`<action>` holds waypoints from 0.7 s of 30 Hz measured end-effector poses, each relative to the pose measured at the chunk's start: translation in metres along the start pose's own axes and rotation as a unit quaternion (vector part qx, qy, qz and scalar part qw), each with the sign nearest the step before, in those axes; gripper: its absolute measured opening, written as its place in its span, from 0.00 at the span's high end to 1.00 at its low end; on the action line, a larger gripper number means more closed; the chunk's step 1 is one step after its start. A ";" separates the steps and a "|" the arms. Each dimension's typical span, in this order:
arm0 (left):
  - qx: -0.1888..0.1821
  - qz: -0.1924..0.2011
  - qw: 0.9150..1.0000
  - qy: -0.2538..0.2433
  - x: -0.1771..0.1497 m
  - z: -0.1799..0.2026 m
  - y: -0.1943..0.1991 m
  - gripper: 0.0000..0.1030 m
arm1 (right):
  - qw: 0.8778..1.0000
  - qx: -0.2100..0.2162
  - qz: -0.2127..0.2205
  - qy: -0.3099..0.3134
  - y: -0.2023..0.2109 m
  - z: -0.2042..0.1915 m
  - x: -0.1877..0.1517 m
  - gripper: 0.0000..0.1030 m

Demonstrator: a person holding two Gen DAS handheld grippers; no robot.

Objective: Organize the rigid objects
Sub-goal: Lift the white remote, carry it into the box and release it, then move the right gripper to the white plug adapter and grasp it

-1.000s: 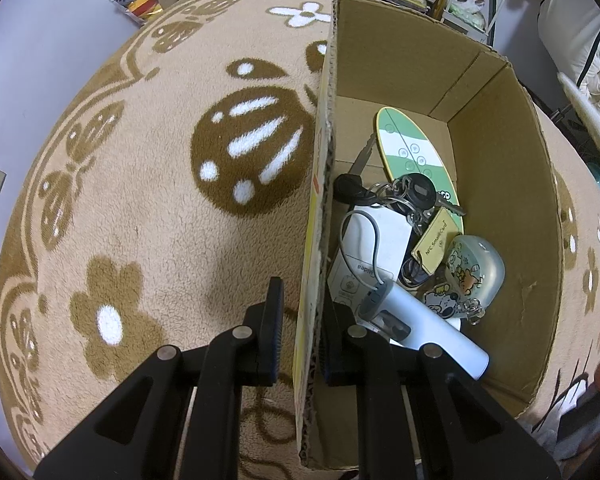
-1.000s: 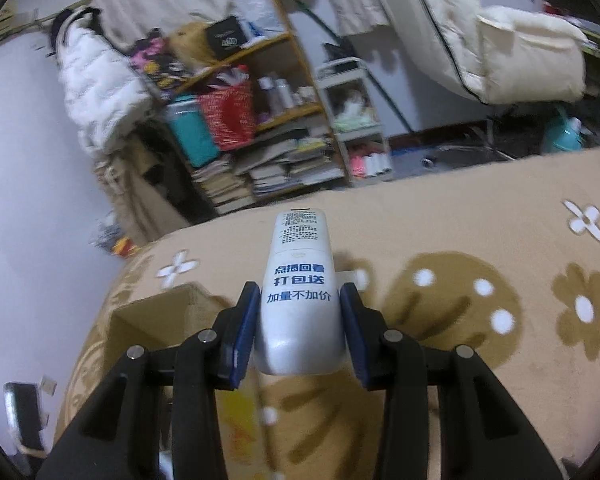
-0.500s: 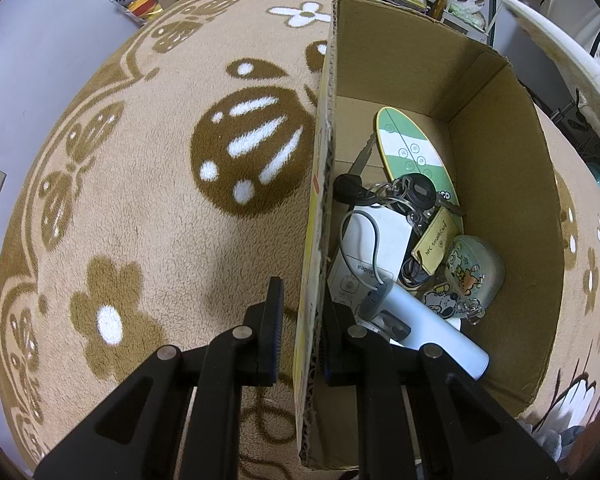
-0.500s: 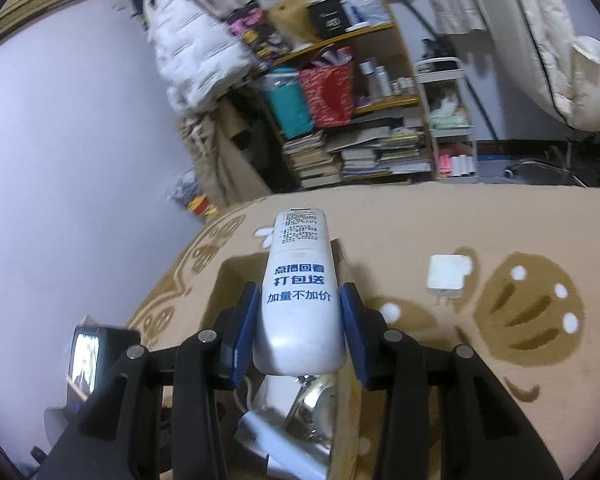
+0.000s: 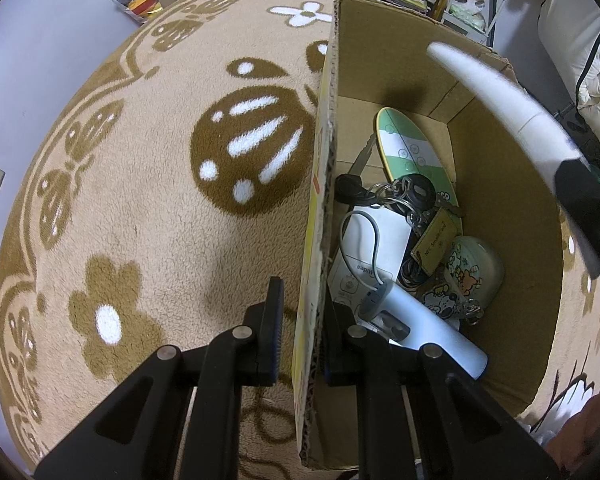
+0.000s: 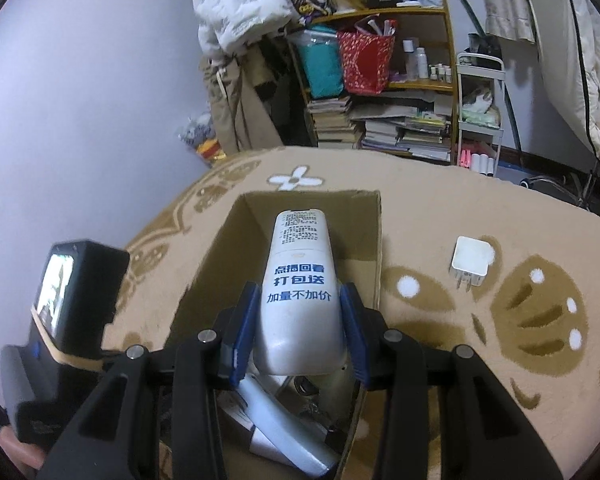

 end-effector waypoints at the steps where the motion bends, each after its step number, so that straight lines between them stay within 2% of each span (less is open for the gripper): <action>1: 0.000 0.000 1.000 0.000 0.000 0.000 0.000 0.86 | 1.000 -0.002 -0.002 0.001 -0.001 0.000 -0.001 0.57; 4: -0.001 0.000 1.000 0.001 0.000 0.000 0.000 0.86 | 1.000 -0.005 -0.007 0.003 -0.002 0.001 -0.003 0.58; 5: -0.001 -0.001 1.000 0.001 0.000 0.000 0.000 0.86 | 1.000 -0.006 -0.008 0.004 -0.003 0.002 -0.003 0.72; 6: -0.001 0.000 1.000 0.001 0.000 0.000 0.000 0.86 | 1.000 -0.006 -0.008 0.006 -0.002 0.002 -0.003 0.78; 15: 0.000 0.000 1.000 -0.001 0.001 0.000 0.000 0.86 | 1.000 0.001 0.007 -0.011 0.007 0.010 0.008 0.77; 18: -0.001 0.000 1.000 0.000 0.001 0.000 0.000 0.86 | 1.000 0.001 0.020 -0.020 0.012 0.019 0.016 0.63; 20: 0.000 0.000 1.000 -0.001 0.001 0.000 0.000 0.86 | 0.999 -0.017 0.032 -0.015 0.014 0.029 0.026 0.46; 21: 0.000 0.000 1.000 -0.001 0.001 0.000 0.000 0.86 | 0.999 -0.025 0.036 -0.015 0.015 0.034 0.029 0.43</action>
Point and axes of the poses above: each gripper's, at about its wrist camera, not at the fingertips, and y roughly against the way its jaws point, z to its right, x to its top, the point moved 10 cm from there along -y, roughly the way its jaws point, and after that the axes turned 3 degrees about x, right-handed, at the moved point
